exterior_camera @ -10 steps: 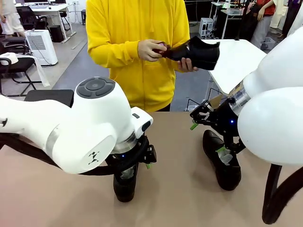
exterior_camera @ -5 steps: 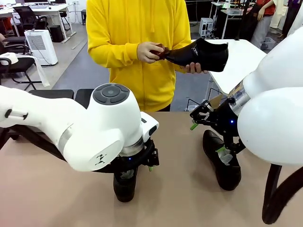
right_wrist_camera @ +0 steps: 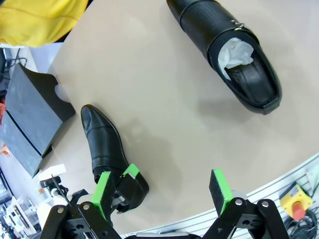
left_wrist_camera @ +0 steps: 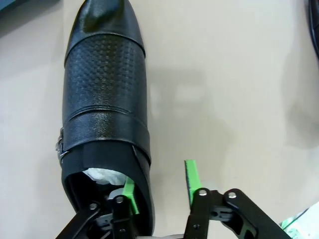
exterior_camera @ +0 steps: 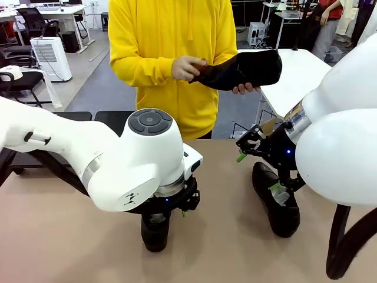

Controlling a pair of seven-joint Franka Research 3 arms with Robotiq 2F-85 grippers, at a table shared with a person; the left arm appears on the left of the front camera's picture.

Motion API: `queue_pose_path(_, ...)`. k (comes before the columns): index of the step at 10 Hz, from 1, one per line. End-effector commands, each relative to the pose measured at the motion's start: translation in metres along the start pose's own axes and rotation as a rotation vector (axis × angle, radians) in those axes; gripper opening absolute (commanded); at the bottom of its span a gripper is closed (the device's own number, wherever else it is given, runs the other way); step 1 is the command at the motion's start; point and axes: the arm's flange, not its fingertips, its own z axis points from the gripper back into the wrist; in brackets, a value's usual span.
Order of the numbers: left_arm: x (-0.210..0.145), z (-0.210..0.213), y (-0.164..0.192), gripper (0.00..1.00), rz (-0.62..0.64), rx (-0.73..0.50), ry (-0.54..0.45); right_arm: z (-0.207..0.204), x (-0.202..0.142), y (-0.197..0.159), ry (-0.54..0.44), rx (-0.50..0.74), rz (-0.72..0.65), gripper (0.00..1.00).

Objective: Organize the shoes by placing them on the stand.
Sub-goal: Place the Shoe from the middle of the table onto the Shoes Stand.

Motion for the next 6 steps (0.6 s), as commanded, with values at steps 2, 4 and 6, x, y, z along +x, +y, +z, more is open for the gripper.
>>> queue_pose_path(2, 0.003, -0.004, 0.0, 0.0, 0.04, 0.053, -0.008, -0.002, 0.002, 0.001, -0.005, 0.009, 0.025, 1.0)
queue_pose_path(4, 0.004, -0.007, 0.007, 0.0, 0.048, 0.076, -0.009, -0.002, 0.002, 0.001, -0.005, 0.009, 0.025, 1.0)
queue_pose_path(6, 0.003, -0.012, 0.014, 0.0, 0.053, 0.099, 0.003, -0.002, 0.002, 0.001, -0.005, 0.009, 0.025, 1.0)
